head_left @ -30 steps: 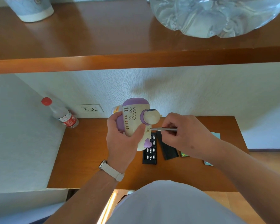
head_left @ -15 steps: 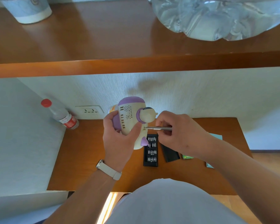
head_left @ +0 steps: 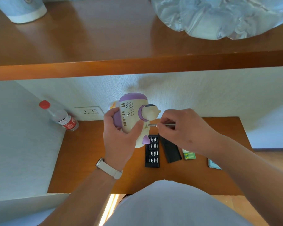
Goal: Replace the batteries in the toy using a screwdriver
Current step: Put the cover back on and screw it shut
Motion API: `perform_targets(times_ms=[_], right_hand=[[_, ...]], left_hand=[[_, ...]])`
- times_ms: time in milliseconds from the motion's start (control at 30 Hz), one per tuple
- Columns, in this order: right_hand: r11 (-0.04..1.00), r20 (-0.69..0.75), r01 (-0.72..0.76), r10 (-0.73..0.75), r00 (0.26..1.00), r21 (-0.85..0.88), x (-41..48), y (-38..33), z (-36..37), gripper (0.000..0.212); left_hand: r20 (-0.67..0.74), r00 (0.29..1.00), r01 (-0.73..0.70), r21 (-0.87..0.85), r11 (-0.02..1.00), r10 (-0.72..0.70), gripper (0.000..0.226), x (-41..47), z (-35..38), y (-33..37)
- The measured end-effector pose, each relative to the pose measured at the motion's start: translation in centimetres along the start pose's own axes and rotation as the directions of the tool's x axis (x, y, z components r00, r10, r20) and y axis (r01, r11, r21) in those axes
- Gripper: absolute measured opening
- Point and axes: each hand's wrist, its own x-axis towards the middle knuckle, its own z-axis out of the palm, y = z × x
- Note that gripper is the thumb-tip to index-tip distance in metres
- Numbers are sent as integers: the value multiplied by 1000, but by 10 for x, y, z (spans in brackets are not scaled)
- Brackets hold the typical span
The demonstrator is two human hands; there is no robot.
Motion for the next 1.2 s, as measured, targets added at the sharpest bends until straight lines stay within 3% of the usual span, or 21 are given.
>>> perform_targets(times_ms=[133,333,600,700,1000,1200], right_hand=[[997,35,20,-23,999,71,-2,1,-2,12],[998,22,45,-46,999,46,-5,-3,-4,6],[1000,-30,23,-22,999,22,-6,-7,-9,18],[998,-51,48,-45,998,49,-7,-10,-9,12],[992,22,110,-112,993,59,-11,-18,-9,17],[997,30,73,-73,997,0,-10,-22,-1,3]], left_hand=[[-5,1000,-5,-9,1000,5,62,0,-1,1],[-6,1000,-26,2,1000,26,63,-2,-2,1],[-2,998,-55,16,998,55,64,-1,-4,5],[2,999,-49,10,999,49,65,-3,-6,7],[-5,999,-40,8,999,40,64,-7,-15,9],[-14,1000,-20,10,1000,20,63,-6,-21,7]])
